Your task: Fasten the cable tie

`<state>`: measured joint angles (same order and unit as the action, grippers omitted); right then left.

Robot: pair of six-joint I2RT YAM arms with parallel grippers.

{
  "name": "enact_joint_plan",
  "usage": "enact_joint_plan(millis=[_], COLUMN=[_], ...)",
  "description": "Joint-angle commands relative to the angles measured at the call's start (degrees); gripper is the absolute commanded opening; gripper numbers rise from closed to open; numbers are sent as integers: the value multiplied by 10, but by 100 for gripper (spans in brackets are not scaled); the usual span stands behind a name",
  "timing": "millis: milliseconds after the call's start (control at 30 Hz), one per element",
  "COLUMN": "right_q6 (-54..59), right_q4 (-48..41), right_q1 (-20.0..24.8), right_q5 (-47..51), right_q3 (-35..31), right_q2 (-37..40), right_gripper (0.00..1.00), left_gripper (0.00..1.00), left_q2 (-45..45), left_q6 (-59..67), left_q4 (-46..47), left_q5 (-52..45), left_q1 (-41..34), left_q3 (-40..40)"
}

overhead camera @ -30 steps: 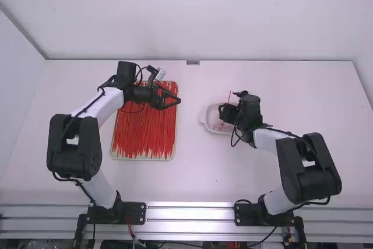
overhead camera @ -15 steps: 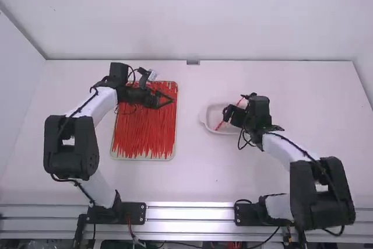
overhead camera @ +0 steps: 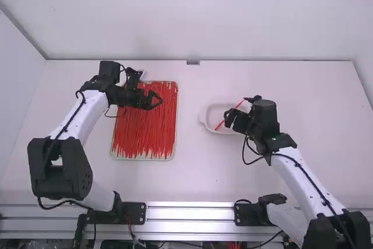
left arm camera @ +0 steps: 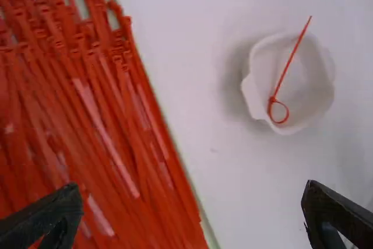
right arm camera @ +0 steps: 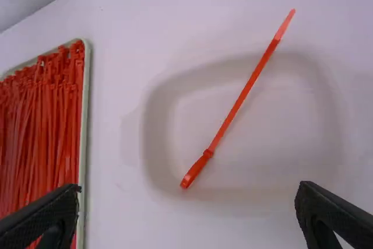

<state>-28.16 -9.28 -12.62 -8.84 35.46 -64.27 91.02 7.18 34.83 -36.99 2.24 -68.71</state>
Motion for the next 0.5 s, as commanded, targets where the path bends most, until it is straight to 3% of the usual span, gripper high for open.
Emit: enact_joint_plan(millis=[0,200,467], right_q6=[-1,1,53], right_q4=[-5,-5,48], right_q1=[-7,-15,38], right_q5=[1,3,55], right_q3=[13,12,-41], right_q2=[14,16,69], right_gripper=[98,98,89], left_gripper=[99,99,90], left_q2=[-20,-24,-73], left_q6=[-10,-9,-58], left_q4=[10,17,-32], left_q5=[21,23,72], left_q1=[0,-2,-22], left_q3=[5,7,56])
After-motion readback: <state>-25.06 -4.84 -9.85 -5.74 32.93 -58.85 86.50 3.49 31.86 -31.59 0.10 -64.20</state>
